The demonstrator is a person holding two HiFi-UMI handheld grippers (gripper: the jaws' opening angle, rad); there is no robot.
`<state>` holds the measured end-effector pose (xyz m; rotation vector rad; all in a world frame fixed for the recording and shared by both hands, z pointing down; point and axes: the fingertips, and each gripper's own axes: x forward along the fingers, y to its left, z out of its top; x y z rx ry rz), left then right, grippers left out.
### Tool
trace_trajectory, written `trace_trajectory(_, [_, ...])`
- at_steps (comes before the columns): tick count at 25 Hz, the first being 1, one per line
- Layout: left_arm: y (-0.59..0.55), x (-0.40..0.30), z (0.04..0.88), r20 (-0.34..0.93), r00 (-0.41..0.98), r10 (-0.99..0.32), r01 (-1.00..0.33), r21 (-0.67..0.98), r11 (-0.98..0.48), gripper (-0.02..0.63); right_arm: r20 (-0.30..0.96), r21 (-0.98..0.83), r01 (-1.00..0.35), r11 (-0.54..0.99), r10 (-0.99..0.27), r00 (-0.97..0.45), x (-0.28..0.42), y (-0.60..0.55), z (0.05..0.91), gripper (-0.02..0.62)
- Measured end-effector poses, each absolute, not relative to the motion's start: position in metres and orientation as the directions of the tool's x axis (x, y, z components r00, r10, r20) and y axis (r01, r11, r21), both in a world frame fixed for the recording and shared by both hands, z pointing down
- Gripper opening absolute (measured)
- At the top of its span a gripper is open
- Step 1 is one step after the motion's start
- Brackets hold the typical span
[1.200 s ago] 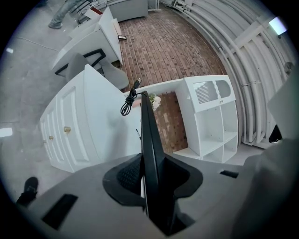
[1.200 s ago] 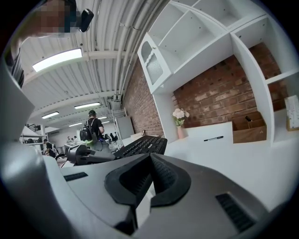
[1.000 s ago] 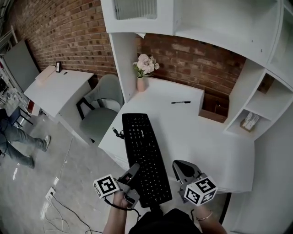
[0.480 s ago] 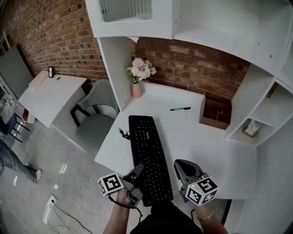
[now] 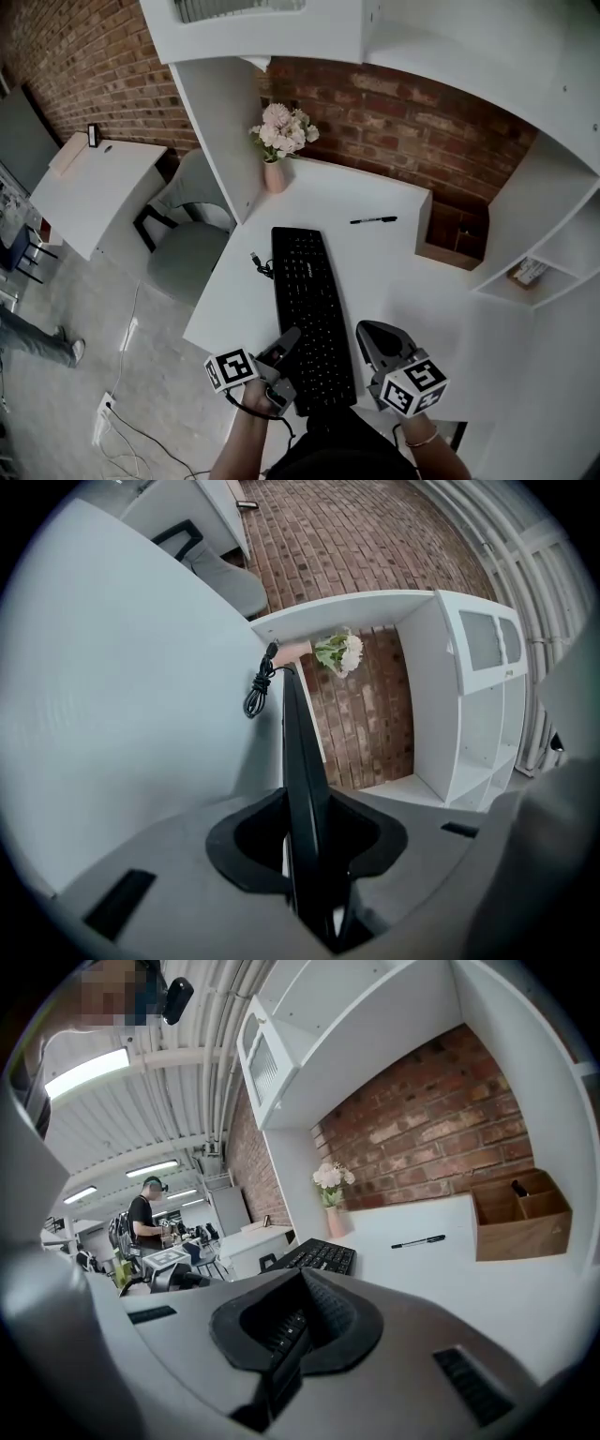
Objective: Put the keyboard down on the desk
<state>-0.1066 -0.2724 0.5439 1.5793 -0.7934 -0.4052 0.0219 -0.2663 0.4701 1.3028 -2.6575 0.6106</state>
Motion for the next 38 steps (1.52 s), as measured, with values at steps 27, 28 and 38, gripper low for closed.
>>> trace_trajectory(27, [-0.316,-0.088,0.590,0.311,0.703,-0.640,-0.380,0.924,0.031,0.109,0.334,-0.346,-0.763,0.546,-0.688,-0.644,0.020,-0.309,0.504,0.005])
trace_trajectory(28, [-0.317,-0.088,0.590,0.318,0.700,-0.639,-0.387,0.921,0.035,0.109,0.335,-0.347,-0.762,0.547,-0.687,-0.645,0.020,-0.309,0.504,0.005])
trace_trajectory(38, [-0.325,-0.087,0.596,0.413,0.653,-0.635,-0.469,0.879,0.089,0.123,0.333,-0.359,-0.742,0.566,-0.665,-0.668,0.015,-0.311,0.506,0.005])
